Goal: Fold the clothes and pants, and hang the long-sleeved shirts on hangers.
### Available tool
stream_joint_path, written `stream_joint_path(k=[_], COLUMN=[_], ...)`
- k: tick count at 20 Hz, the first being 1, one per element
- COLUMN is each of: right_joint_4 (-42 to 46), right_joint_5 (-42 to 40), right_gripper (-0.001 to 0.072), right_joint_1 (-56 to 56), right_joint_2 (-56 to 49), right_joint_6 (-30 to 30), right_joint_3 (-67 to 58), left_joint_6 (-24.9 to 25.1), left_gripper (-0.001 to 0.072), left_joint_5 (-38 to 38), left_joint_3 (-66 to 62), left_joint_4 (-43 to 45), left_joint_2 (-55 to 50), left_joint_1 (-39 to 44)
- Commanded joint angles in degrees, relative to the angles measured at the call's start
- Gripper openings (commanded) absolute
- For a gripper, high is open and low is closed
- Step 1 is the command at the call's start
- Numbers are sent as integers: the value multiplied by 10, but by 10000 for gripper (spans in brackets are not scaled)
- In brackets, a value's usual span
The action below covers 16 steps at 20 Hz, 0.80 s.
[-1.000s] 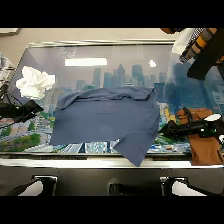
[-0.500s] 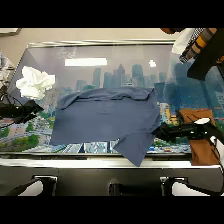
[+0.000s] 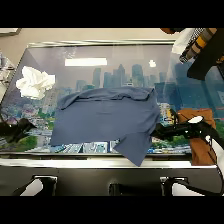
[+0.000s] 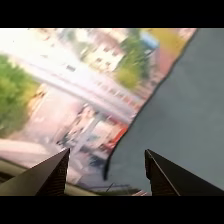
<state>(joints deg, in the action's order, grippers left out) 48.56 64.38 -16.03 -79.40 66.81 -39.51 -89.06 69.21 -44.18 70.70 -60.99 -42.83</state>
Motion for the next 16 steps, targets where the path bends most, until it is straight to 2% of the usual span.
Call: stream_joint_path(k=[1, 3, 6, 15, 16], right_joint_4=[-6, -9, -26, -36, -36], right_joint_5=[5, 5, 7, 19, 16], right_gripper=[24, 24, 24, 25, 25], right_joint_1=[2, 2, 2, 2, 2], right_joint_2=[21, 28, 31, 38, 43], right_joint_6=[4, 5, 5, 0, 0], right_joint_3=[-1, -1, -1, -1, -1], left_joint_6=[62, 94, 112, 109, 109], left_gripper=[552, 552, 551, 533, 497], left_joint_5=[-6, -29, -52, -78, -80], left_joint_3=[84, 116, 144, 146, 146], left_joint_4=[-39, -90, -119, -129, -133], left_joint_2=[13, 13, 2, -36, -40], left_joint_1=[-43, -39, -19, 40, 40])
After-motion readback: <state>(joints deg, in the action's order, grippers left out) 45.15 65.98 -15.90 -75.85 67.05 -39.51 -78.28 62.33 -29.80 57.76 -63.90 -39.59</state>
